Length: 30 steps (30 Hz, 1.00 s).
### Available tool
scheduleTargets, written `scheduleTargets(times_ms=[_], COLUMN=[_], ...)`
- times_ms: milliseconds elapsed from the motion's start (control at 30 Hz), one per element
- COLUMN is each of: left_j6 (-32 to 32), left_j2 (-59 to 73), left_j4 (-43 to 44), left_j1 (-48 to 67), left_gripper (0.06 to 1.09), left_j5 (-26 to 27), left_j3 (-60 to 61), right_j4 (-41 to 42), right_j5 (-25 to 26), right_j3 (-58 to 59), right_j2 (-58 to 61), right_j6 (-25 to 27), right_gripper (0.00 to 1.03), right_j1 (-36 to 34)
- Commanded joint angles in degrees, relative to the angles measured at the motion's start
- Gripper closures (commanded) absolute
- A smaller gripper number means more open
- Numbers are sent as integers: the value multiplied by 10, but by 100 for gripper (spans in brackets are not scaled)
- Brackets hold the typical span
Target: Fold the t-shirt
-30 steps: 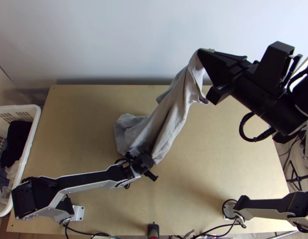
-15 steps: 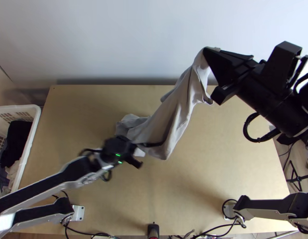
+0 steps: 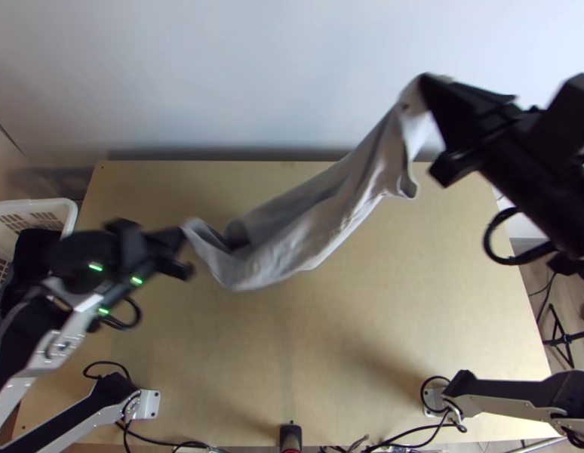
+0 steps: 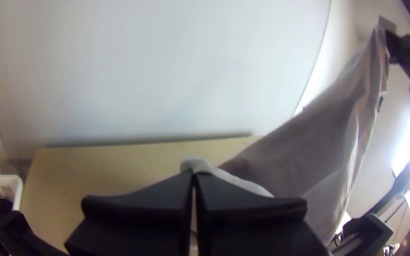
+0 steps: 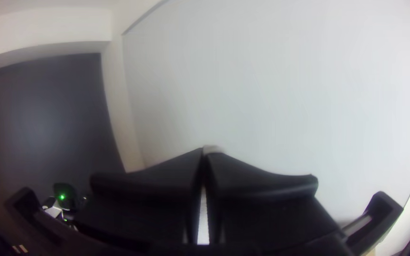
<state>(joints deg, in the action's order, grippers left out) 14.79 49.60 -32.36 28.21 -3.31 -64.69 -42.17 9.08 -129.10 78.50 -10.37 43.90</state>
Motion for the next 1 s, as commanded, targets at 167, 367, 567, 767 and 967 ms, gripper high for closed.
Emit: scheduleTargets(times_ms=[167, 367, 567, 767, 967], left_j6=[-12, 47, 81, 109, 101], left_j2=[22, 72, 120, 92, 20], left_j4=[-37, -35, -34, -27, -11], left_j1=[-290, -372, -390, -401, -400], left_gripper=[105, 105, 105, 105, 105], left_j5=[99, 99, 99, 97, 98], left_j3=[-178, -311, -427, -442, -442], right_j4=[-2, 84, 204, 231, 213], right_j5=[6, 29, 103, 156, 154], right_j3=[-5, -36, -40, -31, -31], right_j2=[-55, -61, -57, -82, -138], right_j6=[13, 11, 12, -72, -46], right_gripper=[100, 100, 100, 100, 100], right_j1=[-133, -162, -173, -216, -207])
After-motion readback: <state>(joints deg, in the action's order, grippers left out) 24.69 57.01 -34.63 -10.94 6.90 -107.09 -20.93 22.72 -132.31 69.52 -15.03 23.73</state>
